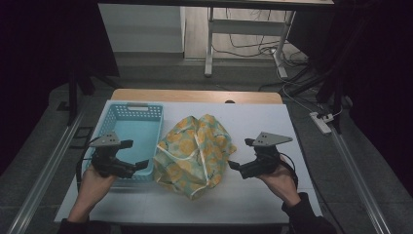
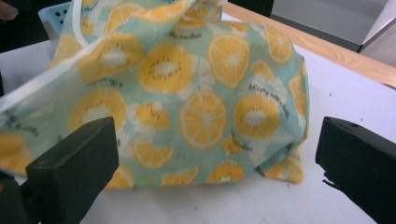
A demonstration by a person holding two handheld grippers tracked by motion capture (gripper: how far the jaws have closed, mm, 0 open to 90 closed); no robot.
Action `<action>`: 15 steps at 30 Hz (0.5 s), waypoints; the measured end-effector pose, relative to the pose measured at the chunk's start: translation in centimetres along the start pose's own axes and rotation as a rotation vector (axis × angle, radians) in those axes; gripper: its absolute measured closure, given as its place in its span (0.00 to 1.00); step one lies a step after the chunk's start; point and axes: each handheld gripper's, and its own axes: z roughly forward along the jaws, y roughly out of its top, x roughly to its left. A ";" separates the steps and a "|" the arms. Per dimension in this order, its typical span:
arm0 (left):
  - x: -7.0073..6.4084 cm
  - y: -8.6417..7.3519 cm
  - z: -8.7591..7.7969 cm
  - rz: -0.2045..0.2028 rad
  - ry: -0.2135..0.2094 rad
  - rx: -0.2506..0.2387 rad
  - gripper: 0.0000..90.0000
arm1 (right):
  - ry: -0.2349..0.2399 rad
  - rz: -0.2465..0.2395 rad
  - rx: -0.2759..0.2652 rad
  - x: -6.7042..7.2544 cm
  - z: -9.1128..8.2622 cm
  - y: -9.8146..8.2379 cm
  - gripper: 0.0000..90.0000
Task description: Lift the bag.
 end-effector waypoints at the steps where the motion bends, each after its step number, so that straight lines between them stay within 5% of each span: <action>1: -0.1 -0.3 -0.1 -0.003 0.003 0.000 0.00 | -0.003 0.000 0.002 0.1 -0.1 -0.3 0.00; 15: -1.1 -4.9 -1.0 -0.057 0.013 0.021 0.00 | -0.055 0.046 0.029 0.5 -2.4 -4.5 0.00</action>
